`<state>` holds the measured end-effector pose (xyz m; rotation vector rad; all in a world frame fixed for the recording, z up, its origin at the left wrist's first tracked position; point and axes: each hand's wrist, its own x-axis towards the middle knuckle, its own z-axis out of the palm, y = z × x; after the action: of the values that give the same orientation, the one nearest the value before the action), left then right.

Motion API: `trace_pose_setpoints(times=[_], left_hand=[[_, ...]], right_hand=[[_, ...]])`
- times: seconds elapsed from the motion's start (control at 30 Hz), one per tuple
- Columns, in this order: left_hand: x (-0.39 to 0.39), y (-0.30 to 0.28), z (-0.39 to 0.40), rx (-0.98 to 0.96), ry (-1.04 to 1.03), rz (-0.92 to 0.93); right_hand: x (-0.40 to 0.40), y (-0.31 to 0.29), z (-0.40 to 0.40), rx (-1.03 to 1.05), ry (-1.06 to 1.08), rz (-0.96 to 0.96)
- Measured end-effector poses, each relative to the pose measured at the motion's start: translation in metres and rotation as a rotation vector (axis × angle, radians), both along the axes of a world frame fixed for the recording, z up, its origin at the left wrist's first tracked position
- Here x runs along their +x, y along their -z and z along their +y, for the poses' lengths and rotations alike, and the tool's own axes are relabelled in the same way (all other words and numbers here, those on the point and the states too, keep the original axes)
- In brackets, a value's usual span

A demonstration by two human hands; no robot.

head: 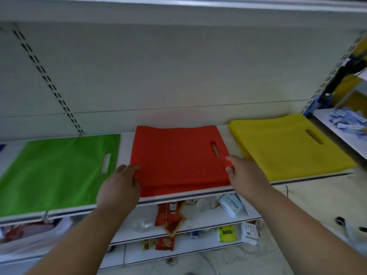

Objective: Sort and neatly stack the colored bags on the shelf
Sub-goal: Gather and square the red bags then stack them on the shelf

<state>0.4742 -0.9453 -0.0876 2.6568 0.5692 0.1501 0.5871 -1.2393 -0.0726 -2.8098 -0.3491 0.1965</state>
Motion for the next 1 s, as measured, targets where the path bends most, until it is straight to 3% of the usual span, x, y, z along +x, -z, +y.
trace_pose_setpoints(times=[0.3, 0.57, 0.8, 1.0], left_hand=[[0.007, 0.006, -0.017, 0.105, 0.007, 0.173], [0.003, 0.006, -0.021, 0.164, -0.02, 0.134], [-0.039, -0.004, 0.012, 0.044, 0.04, -0.009], [-0.148, -0.014, 0.117, 0.051, -0.132, -0.068]], right_hand=[[0.012, 0.013, 0.0, -0.222, -0.054, -0.051], [0.001, 0.003, 0.007, -0.352, -0.056, -0.136], [-0.051, -0.032, 0.075, -0.142, -0.176, -0.205], [-0.129, -0.061, 0.219, 0.056, -0.386, -0.292]])
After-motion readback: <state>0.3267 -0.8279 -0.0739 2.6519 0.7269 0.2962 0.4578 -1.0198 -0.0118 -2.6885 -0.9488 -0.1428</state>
